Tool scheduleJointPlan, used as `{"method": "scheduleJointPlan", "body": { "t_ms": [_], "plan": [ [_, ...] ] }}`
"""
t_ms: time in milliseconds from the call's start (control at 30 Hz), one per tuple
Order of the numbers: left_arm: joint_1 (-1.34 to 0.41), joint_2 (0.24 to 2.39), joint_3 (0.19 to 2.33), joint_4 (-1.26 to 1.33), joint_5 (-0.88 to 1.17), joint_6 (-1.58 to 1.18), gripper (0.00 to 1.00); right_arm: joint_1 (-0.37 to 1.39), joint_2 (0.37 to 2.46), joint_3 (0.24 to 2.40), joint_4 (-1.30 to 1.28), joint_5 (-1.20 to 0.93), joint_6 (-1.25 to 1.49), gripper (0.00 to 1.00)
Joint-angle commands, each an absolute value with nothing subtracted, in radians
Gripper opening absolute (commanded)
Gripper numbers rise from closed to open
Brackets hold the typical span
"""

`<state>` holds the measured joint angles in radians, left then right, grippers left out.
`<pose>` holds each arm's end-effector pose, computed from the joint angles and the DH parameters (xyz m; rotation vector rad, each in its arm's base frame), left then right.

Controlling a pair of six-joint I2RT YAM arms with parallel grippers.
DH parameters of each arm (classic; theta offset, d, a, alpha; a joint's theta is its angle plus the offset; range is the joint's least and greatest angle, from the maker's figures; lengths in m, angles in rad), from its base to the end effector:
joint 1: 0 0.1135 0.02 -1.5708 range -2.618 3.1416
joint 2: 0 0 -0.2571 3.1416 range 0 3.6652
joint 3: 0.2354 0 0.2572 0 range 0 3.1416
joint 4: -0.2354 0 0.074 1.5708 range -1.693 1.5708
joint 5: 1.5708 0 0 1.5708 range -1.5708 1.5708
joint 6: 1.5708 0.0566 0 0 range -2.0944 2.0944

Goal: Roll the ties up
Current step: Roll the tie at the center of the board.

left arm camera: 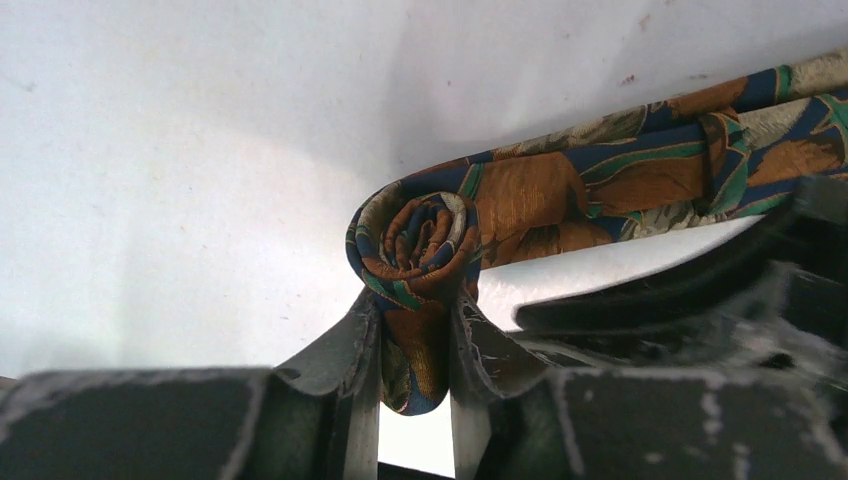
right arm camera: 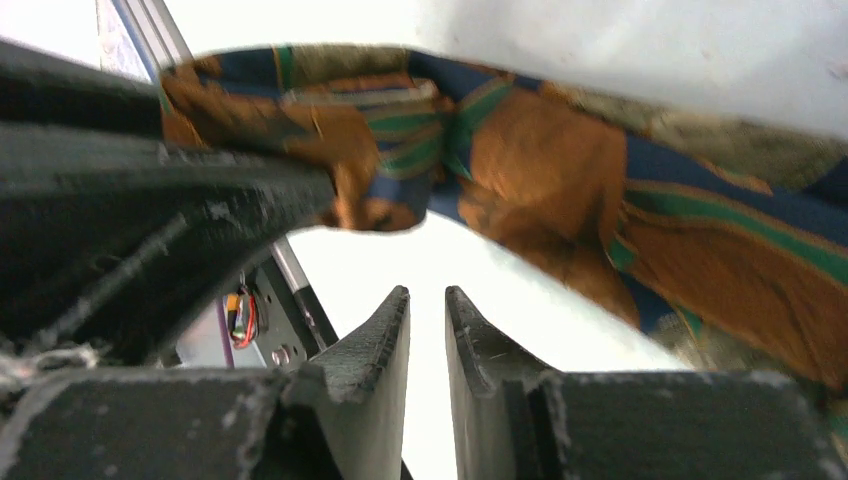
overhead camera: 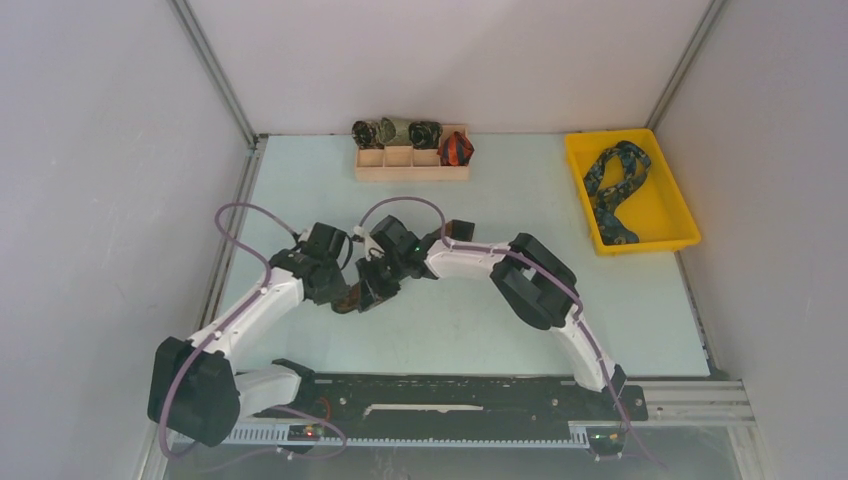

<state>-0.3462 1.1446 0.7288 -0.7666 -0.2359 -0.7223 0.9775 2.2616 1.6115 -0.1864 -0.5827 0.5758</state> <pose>0.2073 -0.0607 0.1820 -0.5644 2.6304 0.0049 0.2540 0.4323 0.1180 -0.8471 2.5937 1.3104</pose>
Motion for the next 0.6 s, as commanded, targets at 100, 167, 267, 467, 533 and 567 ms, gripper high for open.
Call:
{"method": "scheduleJointPlan", "body": {
  "t_ms": [100,167,267,467,533,567],
  "plan": [
    [-0.341,1.22,0.797,-0.789,-0.339,-0.642,0.0,0.881,2.067,1.512,-0.157,-0.603,0.573,0.22],
    [-0.341,1.254,0.817,-0.803,-0.348,-0.622,0.0,0.854,2.041,1.478,-0.147,-0.603,0.575,0.22],
    [-0.343,1.304,0.854,-0.843,-0.379,-0.603,0.0,0.813,2.012,1.445,-0.14,-0.608,0.579,0.22],
    [-0.351,1.387,0.916,-0.899,-0.434,-0.58,0.0,0.768,1.976,1.405,-0.129,-0.62,0.584,0.22],
    [-0.359,1.416,0.934,-0.911,-0.45,-0.58,0.0,0.757,1.965,1.398,-0.13,-0.623,0.584,0.22],
    [-0.365,1.432,0.943,-0.918,-0.459,-0.582,0.0,0.752,1.96,1.395,-0.13,-0.622,0.585,0.22]
  ]
}}
